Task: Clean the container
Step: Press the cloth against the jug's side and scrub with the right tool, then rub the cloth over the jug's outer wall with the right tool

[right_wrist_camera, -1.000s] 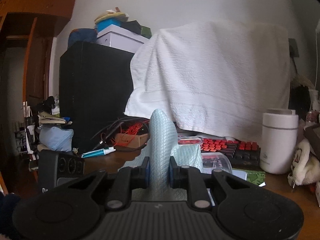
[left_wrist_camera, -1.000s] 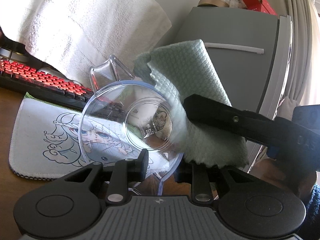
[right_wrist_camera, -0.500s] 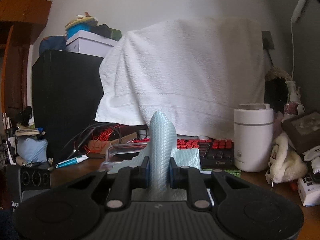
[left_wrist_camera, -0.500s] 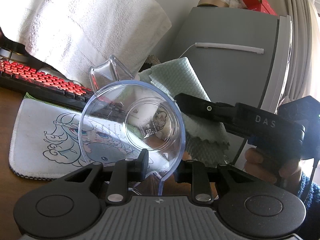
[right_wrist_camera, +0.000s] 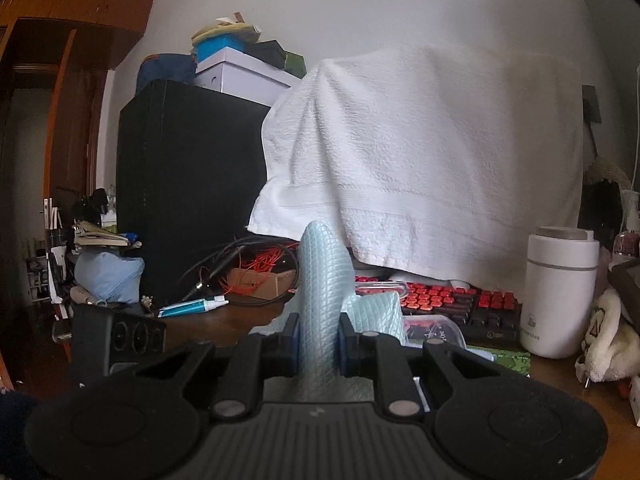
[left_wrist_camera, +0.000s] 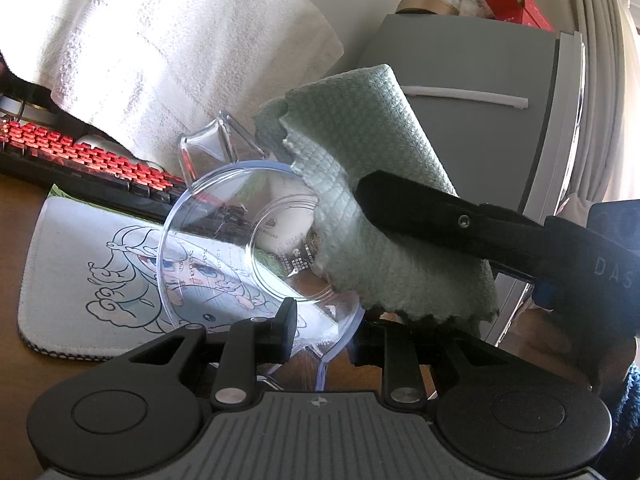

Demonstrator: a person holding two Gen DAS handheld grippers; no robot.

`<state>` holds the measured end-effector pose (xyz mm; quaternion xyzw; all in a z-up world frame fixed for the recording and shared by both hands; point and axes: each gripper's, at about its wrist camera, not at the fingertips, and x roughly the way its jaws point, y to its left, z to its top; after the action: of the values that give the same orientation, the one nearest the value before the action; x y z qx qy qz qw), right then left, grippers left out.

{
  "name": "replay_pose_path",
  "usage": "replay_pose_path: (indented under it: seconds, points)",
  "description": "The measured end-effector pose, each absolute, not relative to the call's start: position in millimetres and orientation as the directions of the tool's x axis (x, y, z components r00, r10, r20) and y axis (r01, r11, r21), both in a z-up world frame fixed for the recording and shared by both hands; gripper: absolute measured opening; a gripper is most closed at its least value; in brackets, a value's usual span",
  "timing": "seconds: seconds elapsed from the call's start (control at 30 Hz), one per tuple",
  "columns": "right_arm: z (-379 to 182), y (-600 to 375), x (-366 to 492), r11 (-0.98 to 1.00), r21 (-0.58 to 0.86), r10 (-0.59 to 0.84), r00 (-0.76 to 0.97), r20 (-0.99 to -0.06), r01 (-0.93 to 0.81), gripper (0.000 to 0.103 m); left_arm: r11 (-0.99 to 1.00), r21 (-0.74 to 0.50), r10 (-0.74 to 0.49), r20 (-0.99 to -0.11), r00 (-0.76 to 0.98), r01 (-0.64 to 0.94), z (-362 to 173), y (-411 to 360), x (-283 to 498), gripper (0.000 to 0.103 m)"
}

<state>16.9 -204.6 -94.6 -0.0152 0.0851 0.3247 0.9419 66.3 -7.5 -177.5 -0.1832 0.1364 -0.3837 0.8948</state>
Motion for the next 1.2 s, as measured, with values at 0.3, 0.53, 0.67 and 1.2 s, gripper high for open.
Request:
replay_pose_path:
  seconds: [0.3, 0.53, 0.67, 1.2]
  points:
    - [-92, -221, 37, 0.847, 0.043, 0.529, 0.832, -0.167, -0.530, 0.017, 0.639, -0.430, -0.737, -0.105, 0.668, 0.638, -177, -8, 66, 0.025]
    - [-94, -234, 49, 0.873, 0.081, 0.487, 0.856, -0.172, -0.481, 0.017, 0.640, -0.425, -0.737, -0.107, 0.667, 0.640, -177, -8, 67, 0.026]
    - [-94, -230, 45, 0.868, 0.079, 0.495, 0.851, -0.175, -0.489, 0.017, 0.642, -0.420, -0.737, -0.108, 0.667, 0.642, -178, -8, 66, 0.026]
    - [-93, -214, 27, 0.806, 0.047, 0.588, 0.791, -0.170, -0.590, 0.017, 0.641, -0.426, -0.737, -0.108, 0.667, 0.639, -177, -8, 65, 0.025]
